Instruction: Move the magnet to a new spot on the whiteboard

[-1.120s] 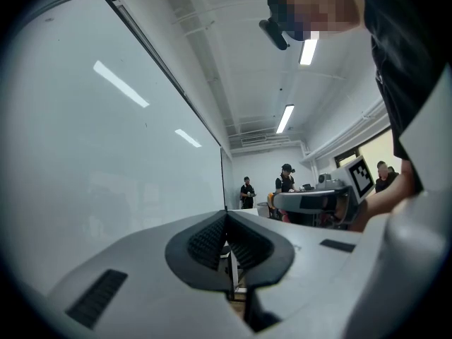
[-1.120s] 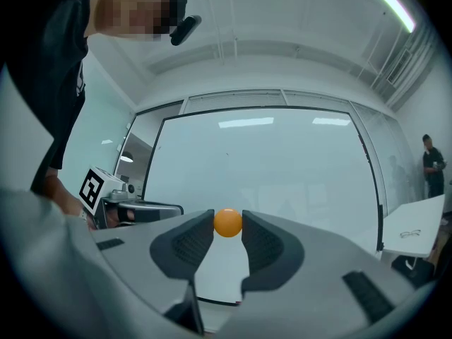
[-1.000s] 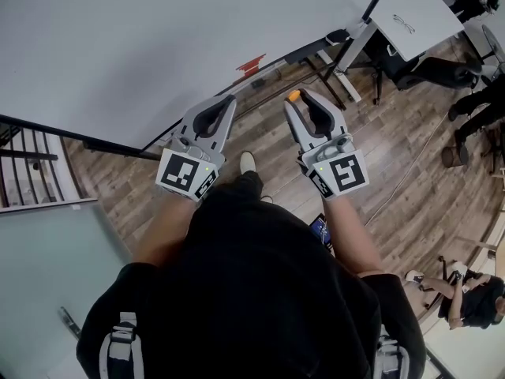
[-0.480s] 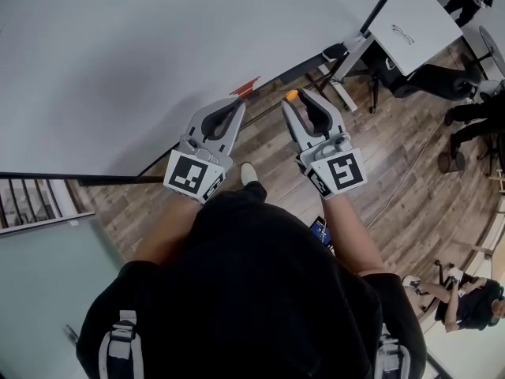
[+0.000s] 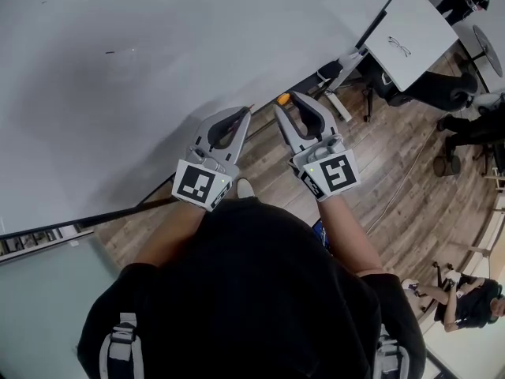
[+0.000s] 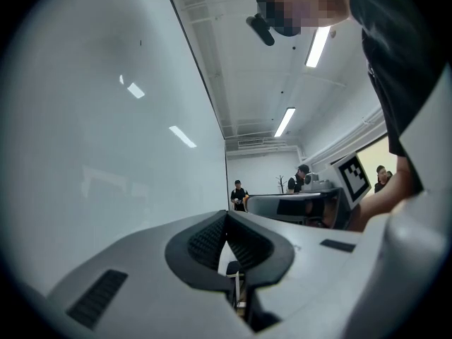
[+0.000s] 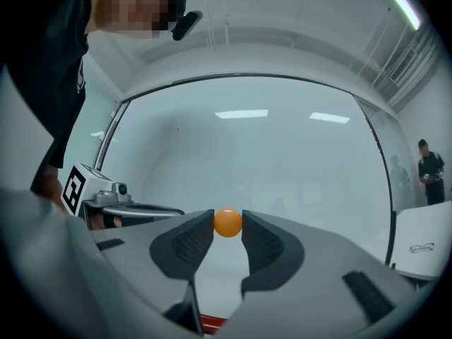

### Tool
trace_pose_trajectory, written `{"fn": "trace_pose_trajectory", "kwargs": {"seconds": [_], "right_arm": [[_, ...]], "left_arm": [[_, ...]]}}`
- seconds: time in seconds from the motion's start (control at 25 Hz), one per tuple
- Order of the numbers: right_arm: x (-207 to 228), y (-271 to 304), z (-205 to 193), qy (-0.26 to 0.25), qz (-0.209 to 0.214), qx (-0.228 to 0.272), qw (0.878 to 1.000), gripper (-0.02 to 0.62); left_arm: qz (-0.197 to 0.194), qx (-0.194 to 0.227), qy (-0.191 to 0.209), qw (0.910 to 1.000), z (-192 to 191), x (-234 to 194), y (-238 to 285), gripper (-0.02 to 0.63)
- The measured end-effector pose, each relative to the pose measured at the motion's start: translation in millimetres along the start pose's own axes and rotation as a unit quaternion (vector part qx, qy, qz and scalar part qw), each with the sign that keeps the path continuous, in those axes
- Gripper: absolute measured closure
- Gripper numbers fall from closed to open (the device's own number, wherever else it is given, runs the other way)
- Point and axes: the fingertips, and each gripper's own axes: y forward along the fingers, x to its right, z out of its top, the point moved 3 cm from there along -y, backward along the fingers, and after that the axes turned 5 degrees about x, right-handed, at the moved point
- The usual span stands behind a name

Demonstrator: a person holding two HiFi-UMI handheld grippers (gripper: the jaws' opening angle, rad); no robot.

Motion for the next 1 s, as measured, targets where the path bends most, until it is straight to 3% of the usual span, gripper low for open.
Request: {"fn": "trace_pose_trajectory", "kwargs": {"seconds": [0.32, 0.8, 1.0], "right_arm": [[27.7, 28.9, -17.3, 0.006, 0.003, -0.008, 1.000, 0.476], [79.9, 65.2, -30.7, -0.013, 0.042, -0.002, 0.999, 0.476], [82.6, 78.3, -42.5, -0.013, 0.058, -0.015, 0.998, 0.476]], "left_arm": [[0.011, -0.006, 0.002, 0.9999, -14.4, -22.4, 26.4, 0.604], [0.092, -0.009, 0.015, 0.9956, -24.1, -33.7, 78.7, 0.604], [0.115, -0.010, 0.026, 0.9930, -24.7, -35.0, 89.1, 0.604]]}}
